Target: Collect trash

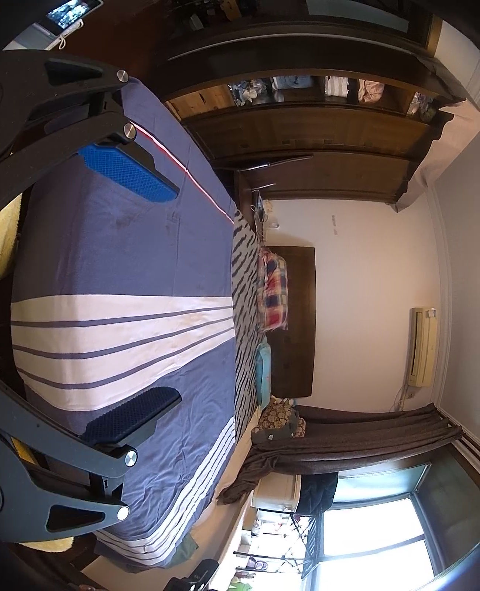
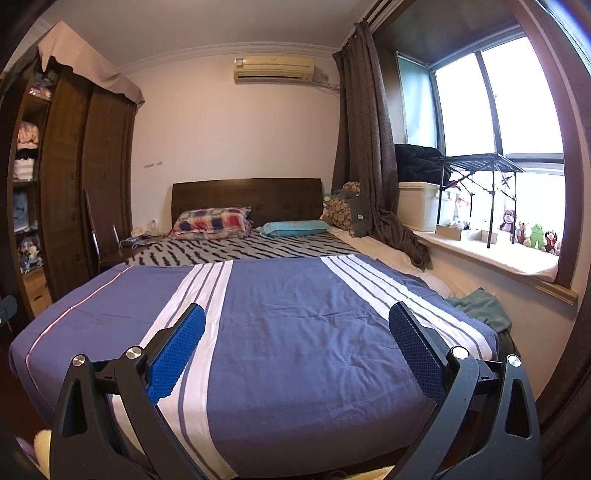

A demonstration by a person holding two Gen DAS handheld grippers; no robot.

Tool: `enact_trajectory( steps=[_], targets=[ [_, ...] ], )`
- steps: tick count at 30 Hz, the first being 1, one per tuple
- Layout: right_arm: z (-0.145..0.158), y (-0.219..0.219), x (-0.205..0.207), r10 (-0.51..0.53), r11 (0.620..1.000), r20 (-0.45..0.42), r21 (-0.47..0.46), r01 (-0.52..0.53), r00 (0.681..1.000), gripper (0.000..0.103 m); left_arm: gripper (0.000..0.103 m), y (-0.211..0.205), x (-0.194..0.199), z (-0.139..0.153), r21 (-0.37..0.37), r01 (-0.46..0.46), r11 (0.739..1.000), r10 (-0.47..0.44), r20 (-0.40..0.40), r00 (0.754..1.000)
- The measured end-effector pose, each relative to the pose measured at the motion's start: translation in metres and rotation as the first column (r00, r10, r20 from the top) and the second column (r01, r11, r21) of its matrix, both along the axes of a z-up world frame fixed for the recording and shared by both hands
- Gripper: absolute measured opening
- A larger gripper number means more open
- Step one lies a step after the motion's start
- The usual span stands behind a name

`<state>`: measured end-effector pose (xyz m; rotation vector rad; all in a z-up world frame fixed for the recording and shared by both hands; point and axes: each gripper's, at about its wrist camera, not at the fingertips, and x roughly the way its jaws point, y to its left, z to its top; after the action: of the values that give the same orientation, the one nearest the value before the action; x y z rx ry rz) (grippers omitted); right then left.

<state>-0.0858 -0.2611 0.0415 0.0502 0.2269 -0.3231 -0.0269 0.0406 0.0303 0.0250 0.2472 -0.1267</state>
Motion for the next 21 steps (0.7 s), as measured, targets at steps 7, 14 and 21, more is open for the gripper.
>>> enact_trajectory(
  steps=[7,14,21],
  targets=[
    [0.0008,0.0017,0.0005,0.016,1.000,-0.002,0.010,-0.016,1.000,0.100,0.095,0.0014,-0.0002,0.0015,-0.004,0.007,1.000,-0.007,0.007,1.000],
    [0.0011,0.0024,0.0001,0.017,1.000,-0.003,0.017,-0.017,1.000,0.100,0.095,0.0017,0.0003,0.0025,-0.005,0.015,1.000,-0.015,0.007,1.000],
    [0.0024,0.0060,-0.0005,0.028,0.999,0.001,0.023,-0.028,1.000,0.100,0.095,0.0026,-0.0024,0.0028,-0.008,0.019,1.000,-0.019,0.017,1.000]
  ],
)
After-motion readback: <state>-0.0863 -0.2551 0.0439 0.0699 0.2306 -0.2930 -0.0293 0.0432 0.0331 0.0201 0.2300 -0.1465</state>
